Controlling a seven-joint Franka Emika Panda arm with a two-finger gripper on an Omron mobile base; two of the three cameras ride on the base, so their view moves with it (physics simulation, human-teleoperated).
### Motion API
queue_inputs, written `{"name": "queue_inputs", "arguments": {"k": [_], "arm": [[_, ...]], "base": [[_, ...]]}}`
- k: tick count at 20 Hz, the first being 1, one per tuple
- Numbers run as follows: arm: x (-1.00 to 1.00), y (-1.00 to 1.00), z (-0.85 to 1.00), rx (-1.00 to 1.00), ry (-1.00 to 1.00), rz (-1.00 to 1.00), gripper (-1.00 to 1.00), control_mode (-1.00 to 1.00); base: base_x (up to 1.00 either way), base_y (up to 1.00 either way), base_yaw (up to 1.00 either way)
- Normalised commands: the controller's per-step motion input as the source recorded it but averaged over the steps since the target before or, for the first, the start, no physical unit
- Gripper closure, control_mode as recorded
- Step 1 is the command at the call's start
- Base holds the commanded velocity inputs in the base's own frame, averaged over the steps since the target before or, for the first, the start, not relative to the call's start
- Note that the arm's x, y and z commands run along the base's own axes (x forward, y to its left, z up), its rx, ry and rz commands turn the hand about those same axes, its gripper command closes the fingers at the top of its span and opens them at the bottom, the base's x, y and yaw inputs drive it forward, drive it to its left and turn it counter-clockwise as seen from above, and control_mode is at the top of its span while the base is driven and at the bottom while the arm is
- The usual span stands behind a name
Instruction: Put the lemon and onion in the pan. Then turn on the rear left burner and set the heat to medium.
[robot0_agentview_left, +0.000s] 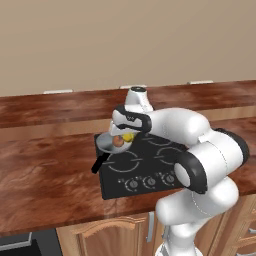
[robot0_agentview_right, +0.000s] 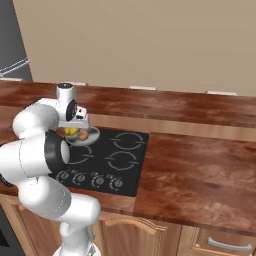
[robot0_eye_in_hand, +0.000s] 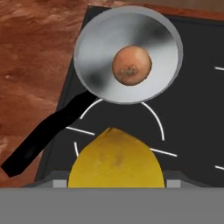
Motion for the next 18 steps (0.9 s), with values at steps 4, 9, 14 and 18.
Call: {"name": "queue_inputs", "arguments": {"k": [4,9,14,18], "arm": [[0.06,0.15,-0.28,0.0,0.0,0.0,1.0,-1.0],[0.14,0.24,-0.2,0.0,0.0,0.0,1.0,-1.0],[0.29,0.15,-0.05,0.0,0.0,0.0,1.0,-1.0],[0.45,0.02,0.0,0.0,0.0,0.0,1.0,-1.0]], "base": [[0.0,0.0,0.0],[0.0,0.0,0.0],[0.0,0.0,0.0],[0.0,0.0,0.0]]}}
